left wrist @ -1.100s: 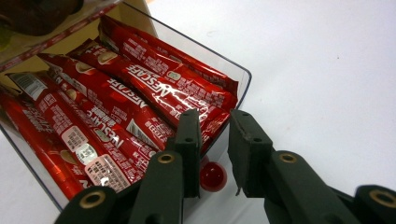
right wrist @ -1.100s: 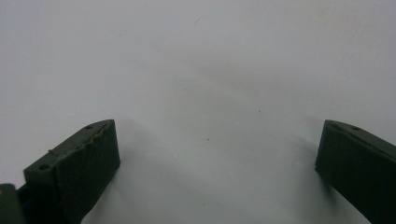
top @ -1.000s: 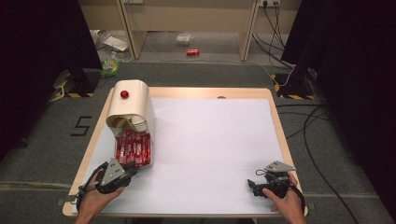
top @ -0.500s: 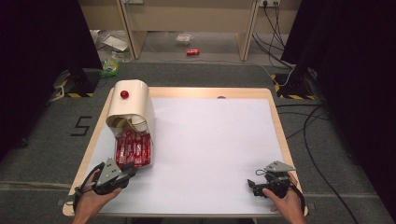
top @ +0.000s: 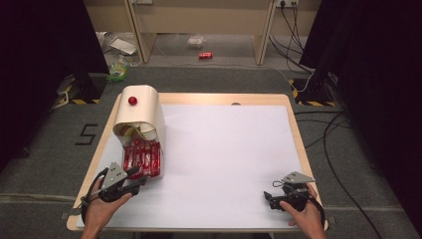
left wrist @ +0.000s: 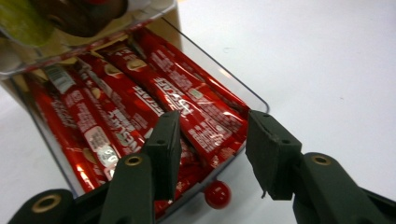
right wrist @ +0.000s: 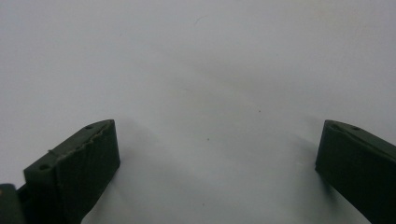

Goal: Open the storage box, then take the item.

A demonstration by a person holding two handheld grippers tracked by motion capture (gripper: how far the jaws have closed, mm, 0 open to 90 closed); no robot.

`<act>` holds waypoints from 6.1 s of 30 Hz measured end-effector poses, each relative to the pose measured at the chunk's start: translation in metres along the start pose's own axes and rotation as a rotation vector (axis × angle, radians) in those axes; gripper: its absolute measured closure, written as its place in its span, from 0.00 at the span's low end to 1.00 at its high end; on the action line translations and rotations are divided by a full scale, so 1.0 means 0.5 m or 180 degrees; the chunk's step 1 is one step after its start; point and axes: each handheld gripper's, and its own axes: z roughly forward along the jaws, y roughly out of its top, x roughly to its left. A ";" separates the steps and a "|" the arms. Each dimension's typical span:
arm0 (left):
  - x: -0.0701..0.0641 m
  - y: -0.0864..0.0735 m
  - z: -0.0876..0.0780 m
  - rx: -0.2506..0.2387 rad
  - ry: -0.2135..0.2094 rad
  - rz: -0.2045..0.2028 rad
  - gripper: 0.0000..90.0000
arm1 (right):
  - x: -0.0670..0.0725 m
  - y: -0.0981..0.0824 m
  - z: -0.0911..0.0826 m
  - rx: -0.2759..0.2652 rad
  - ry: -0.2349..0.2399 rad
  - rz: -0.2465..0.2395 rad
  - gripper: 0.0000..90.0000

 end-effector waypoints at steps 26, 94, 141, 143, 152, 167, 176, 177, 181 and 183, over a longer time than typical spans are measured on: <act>0.021 0.034 0.050 0.0009 0.0433 -0.0275 0.62 | 0.000 0.000 0.000 0.0003 0.0004 0.0005 0.00; 0.051 0.043 0.008 0.0169 0.0237 -0.0294 0.95 | 0.000 0.000 0.000 0.0002 -0.0001 -0.0004 0.00; -0.044 0.056 -0.030 -0.0120 -0.0137 -0.0126 0.95 | 0.001 0.000 0.000 0.0003 0.0000 -0.0002 0.00; -0.048 0.061 -0.023 -0.0132 -0.0152 -0.0125 0.95 | 0.001 0.000 0.000 0.0002 0.0000 -0.0001 0.00; -0.057 0.084 0.010 -0.0227 -0.0225 -0.0151 0.95 | 0.001 0.000 0.000 0.0004 0.0000 -0.0003 0.00; -0.085 0.114 0.064 -0.0300 -0.0328 -0.0136 0.95 | 0.000 0.000 0.000 -0.0001 0.0002 -0.0005 0.00; -0.101 0.139 0.103 -0.0300 -0.0396 -0.0094 0.95 | 0.000 0.000 0.000 -0.0001 0.0002 -0.0004 0.00; -0.103 0.141 0.107 -0.0310 -0.0412 -0.0099 0.95 | 0.000 0.000 0.000 0.0002 0.0003 0.0001 0.00; -0.107 0.148 0.124 -0.0296 -0.0418 -0.0100 0.95 | 0.000 0.000 0.000 0.0002 0.0004 0.0002 0.00; -0.109 0.150 0.133 -0.0293 -0.0409 -0.0105 0.95 | 0.000 0.000 0.000 0.0002 0.0003 0.0000 0.00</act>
